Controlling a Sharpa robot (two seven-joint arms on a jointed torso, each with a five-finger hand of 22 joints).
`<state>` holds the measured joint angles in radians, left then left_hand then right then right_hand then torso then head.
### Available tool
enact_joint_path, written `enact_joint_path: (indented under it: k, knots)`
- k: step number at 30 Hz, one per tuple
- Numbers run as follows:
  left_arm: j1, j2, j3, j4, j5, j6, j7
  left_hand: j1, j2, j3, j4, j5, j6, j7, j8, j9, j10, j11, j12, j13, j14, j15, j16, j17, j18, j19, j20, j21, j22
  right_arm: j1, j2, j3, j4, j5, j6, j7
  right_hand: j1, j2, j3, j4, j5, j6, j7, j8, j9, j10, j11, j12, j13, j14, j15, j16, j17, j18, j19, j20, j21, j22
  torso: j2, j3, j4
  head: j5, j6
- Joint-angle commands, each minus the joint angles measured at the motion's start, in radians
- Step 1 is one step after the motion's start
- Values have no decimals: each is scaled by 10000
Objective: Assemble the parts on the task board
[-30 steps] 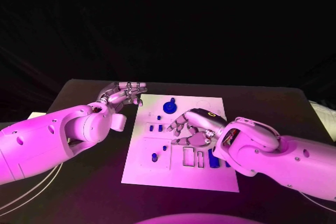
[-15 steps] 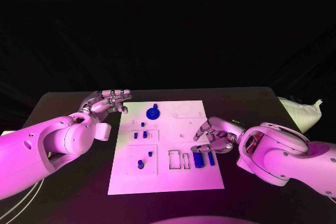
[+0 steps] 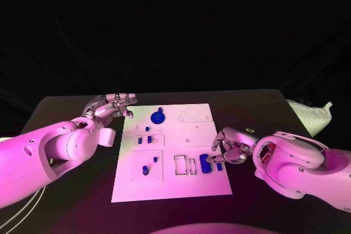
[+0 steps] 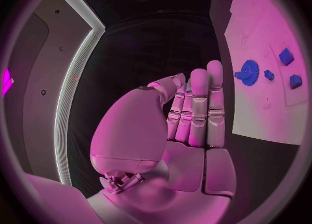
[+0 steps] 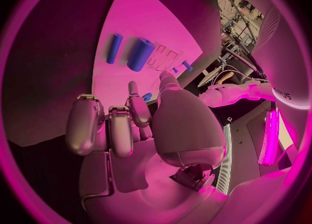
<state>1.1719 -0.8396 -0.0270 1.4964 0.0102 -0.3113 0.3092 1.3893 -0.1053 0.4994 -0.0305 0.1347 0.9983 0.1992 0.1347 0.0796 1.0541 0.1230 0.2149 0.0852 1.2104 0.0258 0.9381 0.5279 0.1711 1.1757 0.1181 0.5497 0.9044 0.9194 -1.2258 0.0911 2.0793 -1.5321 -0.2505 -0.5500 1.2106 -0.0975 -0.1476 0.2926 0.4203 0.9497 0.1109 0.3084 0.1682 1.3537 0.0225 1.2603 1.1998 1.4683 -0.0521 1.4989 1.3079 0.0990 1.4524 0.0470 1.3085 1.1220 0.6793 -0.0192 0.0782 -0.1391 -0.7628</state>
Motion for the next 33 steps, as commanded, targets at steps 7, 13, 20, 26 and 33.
enact_joint_path:
  k: [7, 13, 20, 26, 33]
  knots:
    - [-16, 3, 0, 34, 15, 202, 26, -57, -16, -38, -23, 28, -70, -13, 54, -9, -45, -1, 34, -9, -82, 17, 40, -9, 113, 34, 45, -44, -7, -283, 359, -32, -243, -663, 602, -344, -80, 147, -69, -9, 267, -160, -24, 196, 154, 30, 38, 121, 156, 824, 23, 132, 1621, -175, 61, 13, 120, 161, 4, 5, 32, 93, -99]
    - [-24, -17, -1, 50, 15, 207, 18, -57, -16, -38, -23, 28, -70, -13, 54, -9, -45, -1, 34, -9, -82, 17, 40, -9, 113, 34, 45, -44, -7, -454, 655, -37, -497, -663, 615, -360, -103, 191, -81, -4, 297, -187, -25, 244, 193, 27, 38, 118, 172, 823, 24, 133, 1622, -175, 56, 14, 126, 165, 14, -21, 86, 77, -139]
    - [-27, -47, -1, 67, 15, 214, 2, -57, -16, -38, -23, 28, -70, -13, 54, -9, -45, -1, 34, -9, -82, 17, 40, -9, 113, 34, 45, -44, -7, -511, 889, -38, -773, -800, 682, -400, -201, 277, -120, 2, 301, -230, -30, 341, 268, 20, 35, 109, 199, 819, 23, 128, 1613, -173, 44, 15, 128, 162, 8, -28, 164, 53, -185]
    - [-27, -68, -1, 75, 15, 222, -17, -57, -16, -38, -23, 28, -70, -13, 54, -9, -45, -1, 34, -9, -82, 17, 40, -9, 113, 34, 45, -44, -7, -531, 1042, -38, -913, -876, 727, -424, -287, 354, -153, 3, 300, -258, -37, 428, 335, 14, 31, 96, 218, 815, 22, 120, 1603, -171, 33, 15, 130, 161, 5, -29, 175, 56, -228]
    - [-27, -92, -2, 92, 15, 239, -43, -58, -16, -39, -26, 28, -72, -12, 55, -10, -48, -1, 37, -10, -83, 18, 40, -11, 113, 33, 45, -45, -8, -623, 1315, -38, -1123, -926, 759, -443, -391, 439, -211, -3, 224, -294, -52, 562, 438, 13, 20, 86, 257, 810, 14, 110, 1592, -168, 18, 12, 131, 160, 11, -32, 233, 31, -258]
